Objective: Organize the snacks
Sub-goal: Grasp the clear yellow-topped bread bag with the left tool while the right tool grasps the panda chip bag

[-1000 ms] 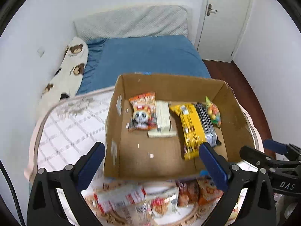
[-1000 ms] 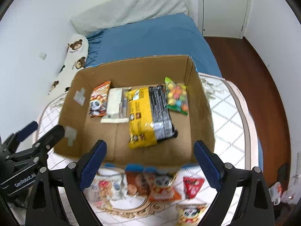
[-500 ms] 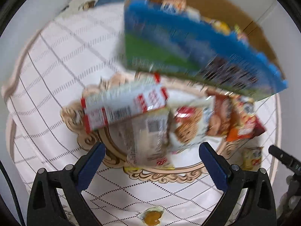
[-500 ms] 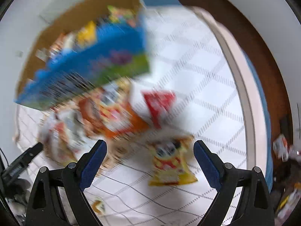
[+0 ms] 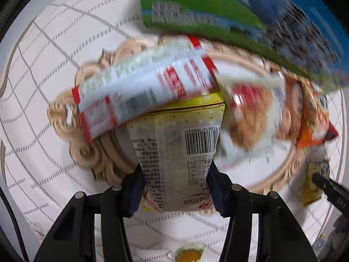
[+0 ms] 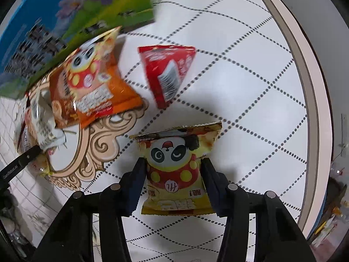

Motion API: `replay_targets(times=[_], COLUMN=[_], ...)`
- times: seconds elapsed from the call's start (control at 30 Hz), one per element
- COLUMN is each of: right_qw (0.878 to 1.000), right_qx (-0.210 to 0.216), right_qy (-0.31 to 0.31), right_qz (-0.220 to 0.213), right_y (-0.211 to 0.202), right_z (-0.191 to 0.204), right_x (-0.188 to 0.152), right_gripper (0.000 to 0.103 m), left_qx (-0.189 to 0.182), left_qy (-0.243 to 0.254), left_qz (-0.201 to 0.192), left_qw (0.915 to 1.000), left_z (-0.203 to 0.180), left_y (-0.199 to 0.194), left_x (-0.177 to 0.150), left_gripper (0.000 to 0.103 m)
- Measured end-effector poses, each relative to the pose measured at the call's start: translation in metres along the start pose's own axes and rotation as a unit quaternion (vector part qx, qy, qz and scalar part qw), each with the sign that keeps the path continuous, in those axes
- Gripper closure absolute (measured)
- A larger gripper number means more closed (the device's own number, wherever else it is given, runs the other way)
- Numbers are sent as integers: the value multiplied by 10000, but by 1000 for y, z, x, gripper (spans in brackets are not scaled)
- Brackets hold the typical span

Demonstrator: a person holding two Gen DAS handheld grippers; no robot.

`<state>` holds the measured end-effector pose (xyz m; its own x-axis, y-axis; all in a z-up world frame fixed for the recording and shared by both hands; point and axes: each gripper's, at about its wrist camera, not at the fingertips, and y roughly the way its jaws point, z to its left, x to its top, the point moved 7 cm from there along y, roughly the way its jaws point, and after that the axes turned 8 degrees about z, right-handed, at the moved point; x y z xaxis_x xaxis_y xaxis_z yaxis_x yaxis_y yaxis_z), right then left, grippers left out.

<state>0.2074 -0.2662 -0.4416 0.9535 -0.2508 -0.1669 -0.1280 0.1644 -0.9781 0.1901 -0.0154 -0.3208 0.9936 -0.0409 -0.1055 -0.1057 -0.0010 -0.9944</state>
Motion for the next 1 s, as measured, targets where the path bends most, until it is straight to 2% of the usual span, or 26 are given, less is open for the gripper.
replay_targets(times=[0.23,0.37,0.43,0.5,0.6,0.77,0.83,0.87,0.9,1.0], right_qw=[9981,9967,9965,9957,9956,9952,9951,9952,9954,9960], right_qx=[445,495,456,442,397,234,150,123,101,130], right_qy=[-375,-569,-595,-614,-667,-708,-699,-675,-668,-704], right_qz=[220,297,381,543,526,625,685,697,676,536], right_y=[17,33,40,45,44,40,47,50,52,51], right_z=[39,61,64,66,70,85,95,97,97,101], right_x=[-38,-54,-56,-61,-63,-68,-76,-79,-81,-85], right_gripper=[51,51,46,28,22,22,23,29,45,50], left_qx=[-81,-84,-130,-145,-119,-115,-120,-112,-72,-95], left_qy=[292,367,332,337,373,371,348,337,346,429], left_qz=[321,450,524,578,593,593,586,557,504,393], left_qw=[9990,9983,9980,9977,9975,9975,9976,9978,9981,9983], left_z=[-21,-28,-28,-28,-29,-20,-28,-30,-33,-38], left_y=[21,40,47,52,56,64,58,57,53,40], left_x=[-66,-73,-70,-66,-66,-77,-63,-63,-63,-62], left_gripper=[53,53,51,50,49,48,48,51,54,59])
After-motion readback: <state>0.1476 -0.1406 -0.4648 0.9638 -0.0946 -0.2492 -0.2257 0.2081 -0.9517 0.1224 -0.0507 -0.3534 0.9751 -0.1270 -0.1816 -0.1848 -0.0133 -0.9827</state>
